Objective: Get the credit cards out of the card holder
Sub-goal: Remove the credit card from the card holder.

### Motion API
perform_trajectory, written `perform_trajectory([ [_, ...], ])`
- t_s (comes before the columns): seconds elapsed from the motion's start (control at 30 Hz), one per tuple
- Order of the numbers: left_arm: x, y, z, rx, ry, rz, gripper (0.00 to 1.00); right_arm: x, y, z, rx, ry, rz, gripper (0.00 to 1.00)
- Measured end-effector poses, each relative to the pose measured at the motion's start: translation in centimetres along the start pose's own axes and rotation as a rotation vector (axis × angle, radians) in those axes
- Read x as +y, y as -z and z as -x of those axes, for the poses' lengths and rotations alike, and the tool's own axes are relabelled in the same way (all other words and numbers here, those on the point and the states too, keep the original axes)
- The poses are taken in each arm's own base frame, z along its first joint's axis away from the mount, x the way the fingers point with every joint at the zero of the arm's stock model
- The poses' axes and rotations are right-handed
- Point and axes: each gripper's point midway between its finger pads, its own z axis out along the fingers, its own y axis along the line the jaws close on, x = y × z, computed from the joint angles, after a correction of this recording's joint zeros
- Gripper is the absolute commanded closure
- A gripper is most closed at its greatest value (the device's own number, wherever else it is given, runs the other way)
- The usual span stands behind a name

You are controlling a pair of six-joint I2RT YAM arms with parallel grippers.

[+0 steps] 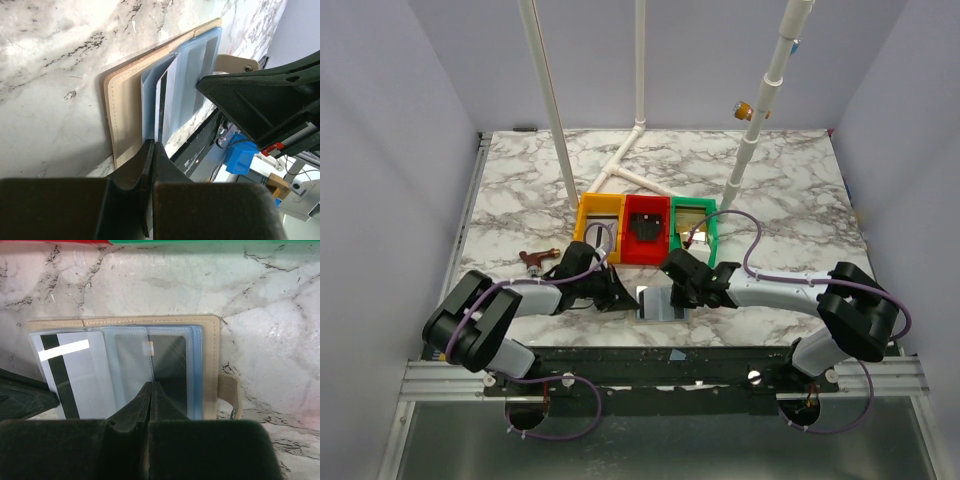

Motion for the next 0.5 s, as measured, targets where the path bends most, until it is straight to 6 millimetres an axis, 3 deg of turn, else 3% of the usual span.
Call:
perform_trajectory([
  [0.5, 0.1, 1.3, -0.3, -0.015, -0.028, 0.034, 1.0, 0.0, 0.0, 0.0, -0.001, 0.0, -0.001, 0.99],
])
